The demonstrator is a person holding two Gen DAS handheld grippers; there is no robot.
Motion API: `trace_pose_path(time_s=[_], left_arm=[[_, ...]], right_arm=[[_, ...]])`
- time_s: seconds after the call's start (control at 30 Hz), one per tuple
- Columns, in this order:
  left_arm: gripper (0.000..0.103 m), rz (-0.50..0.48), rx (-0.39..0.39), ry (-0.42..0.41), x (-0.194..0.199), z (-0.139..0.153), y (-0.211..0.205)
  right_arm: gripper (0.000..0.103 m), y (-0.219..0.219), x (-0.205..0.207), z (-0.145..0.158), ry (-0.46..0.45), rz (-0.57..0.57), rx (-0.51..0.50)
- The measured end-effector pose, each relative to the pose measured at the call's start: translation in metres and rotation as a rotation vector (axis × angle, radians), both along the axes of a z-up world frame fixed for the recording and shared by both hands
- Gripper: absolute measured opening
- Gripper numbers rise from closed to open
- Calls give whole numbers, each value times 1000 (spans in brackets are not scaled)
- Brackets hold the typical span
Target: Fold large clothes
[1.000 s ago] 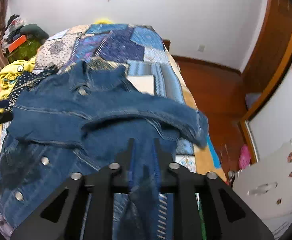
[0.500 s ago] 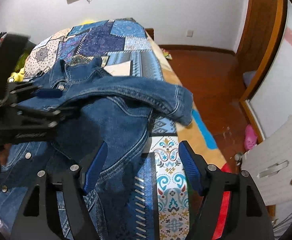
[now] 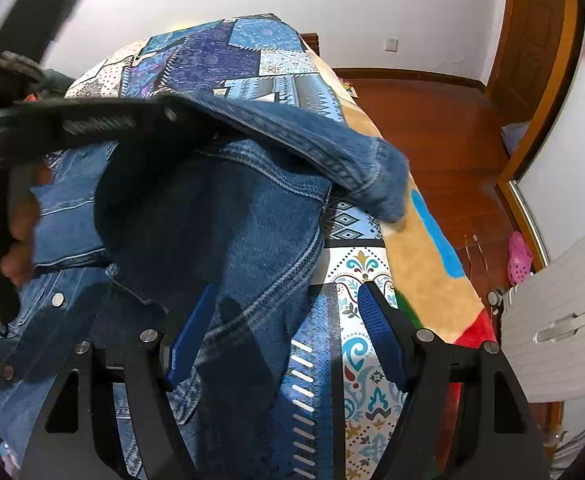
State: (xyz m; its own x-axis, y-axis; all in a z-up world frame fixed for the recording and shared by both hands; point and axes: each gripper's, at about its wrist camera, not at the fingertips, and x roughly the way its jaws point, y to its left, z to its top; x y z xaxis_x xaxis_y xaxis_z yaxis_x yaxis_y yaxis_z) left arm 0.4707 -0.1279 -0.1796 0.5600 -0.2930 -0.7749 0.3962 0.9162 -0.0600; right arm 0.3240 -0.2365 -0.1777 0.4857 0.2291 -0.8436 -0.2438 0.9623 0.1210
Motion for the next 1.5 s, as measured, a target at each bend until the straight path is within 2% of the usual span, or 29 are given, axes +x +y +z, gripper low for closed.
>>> trace_pose_path(time_s=[0.13, 0.27, 0.37, 0.53, 0.7, 0.73, 0.77, 0.8, 0.87, 0.97, 1.07, 1.2, 1.43, 1.5], left_arm=[[7, 29, -63, -74, -24, 41, 29], [7, 70, -51, -116, -44, 54, 60], [7, 103, -45, -65, -53, 39, 83], [7, 139, 4, 40, -72, -5, 115], [10, 129, 58, 119, -92, -42, 126], [13, 120, 70, 140, -95, -48, 125], [21, 113, 87, 160, -97, -54, 125], [34, 109, 115, 183, -98, -59, 124], [46, 110, 176, 189, -100, -65, 121], [54, 95, 202, 169, -100, -59, 115], [58, 63, 173, 155, -94, -44, 101], [64, 1, 175, 123, -81, -32, 66], [64, -105, 240, 169, -52, -61, -4], [61, -87, 243, 190, -44, -69, -11]], right_arm=[[71, 9, 1, -2, 9, 19, -11], [71, 16, 2, -16, 47, 26, -44], [71, 15, 5, -24, 89, 29, -22], [72, 8, 9, -36, 142, 7, 2], [79, 10, 6, -37, 134, 13, -58], [79, 12, 5, -37, 132, 14, -75], [79, 14, 3, -36, 130, 14, -85], [79, 16, 2, -35, 128, 10, -97], [79, 16, 2, -34, 122, 5, -106], [79, 16, -1, -26, 101, 0, -111], [79, 12, -6, -14, 67, -10, -100], [79, 2, -11, 6, 22, -26, -39], [80, -6, -16, 20, -3, -24, 10], [80, -7, -18, 18, 1, -22, 10]])
